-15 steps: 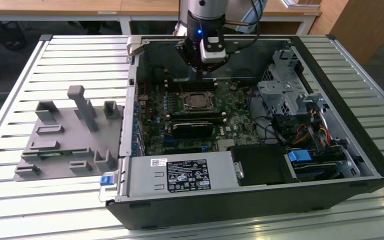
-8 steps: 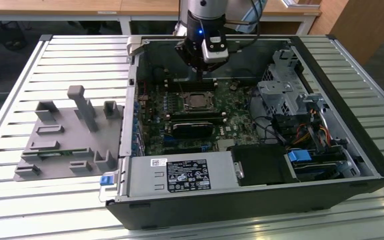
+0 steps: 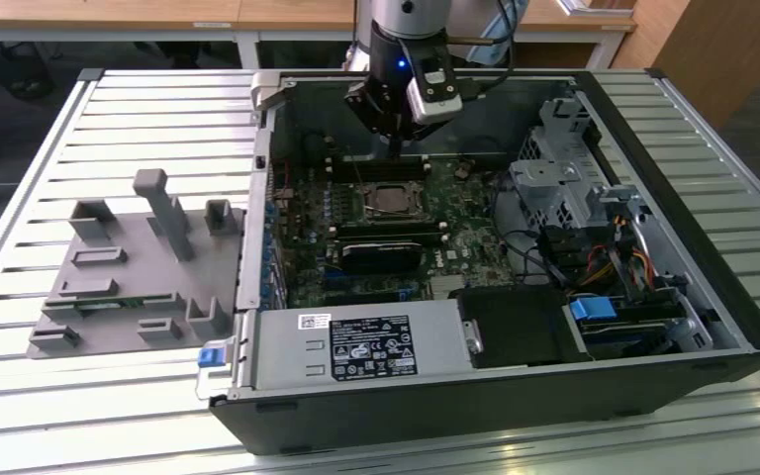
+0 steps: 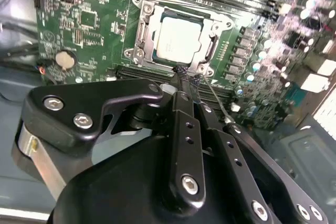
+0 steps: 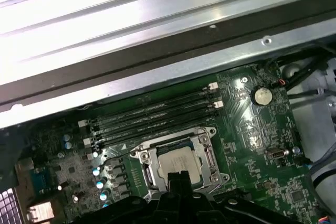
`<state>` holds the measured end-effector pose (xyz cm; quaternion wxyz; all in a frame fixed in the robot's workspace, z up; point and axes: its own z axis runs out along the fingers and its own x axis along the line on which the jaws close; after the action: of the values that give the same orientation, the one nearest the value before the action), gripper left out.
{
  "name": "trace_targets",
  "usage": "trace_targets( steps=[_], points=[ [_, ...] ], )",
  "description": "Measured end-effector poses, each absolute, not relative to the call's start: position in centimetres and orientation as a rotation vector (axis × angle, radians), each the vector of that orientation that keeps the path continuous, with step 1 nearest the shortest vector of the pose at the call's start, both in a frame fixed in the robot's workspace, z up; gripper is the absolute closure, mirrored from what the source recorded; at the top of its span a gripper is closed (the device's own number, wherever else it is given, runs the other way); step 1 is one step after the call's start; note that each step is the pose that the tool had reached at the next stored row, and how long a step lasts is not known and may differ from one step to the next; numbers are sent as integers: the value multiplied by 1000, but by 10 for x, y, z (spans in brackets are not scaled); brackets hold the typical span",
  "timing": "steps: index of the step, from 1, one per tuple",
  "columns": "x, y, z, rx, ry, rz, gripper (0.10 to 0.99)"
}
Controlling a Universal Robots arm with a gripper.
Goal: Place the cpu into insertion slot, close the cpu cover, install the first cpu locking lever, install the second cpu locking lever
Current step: 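Install the first cpu locking lever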
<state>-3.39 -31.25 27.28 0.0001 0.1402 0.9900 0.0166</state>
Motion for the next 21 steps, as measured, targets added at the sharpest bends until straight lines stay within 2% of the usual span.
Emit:
trace_targets(
  steps=[21],
  points=[
    [-34,-313,273,196,3137,52,980]
  ],
)
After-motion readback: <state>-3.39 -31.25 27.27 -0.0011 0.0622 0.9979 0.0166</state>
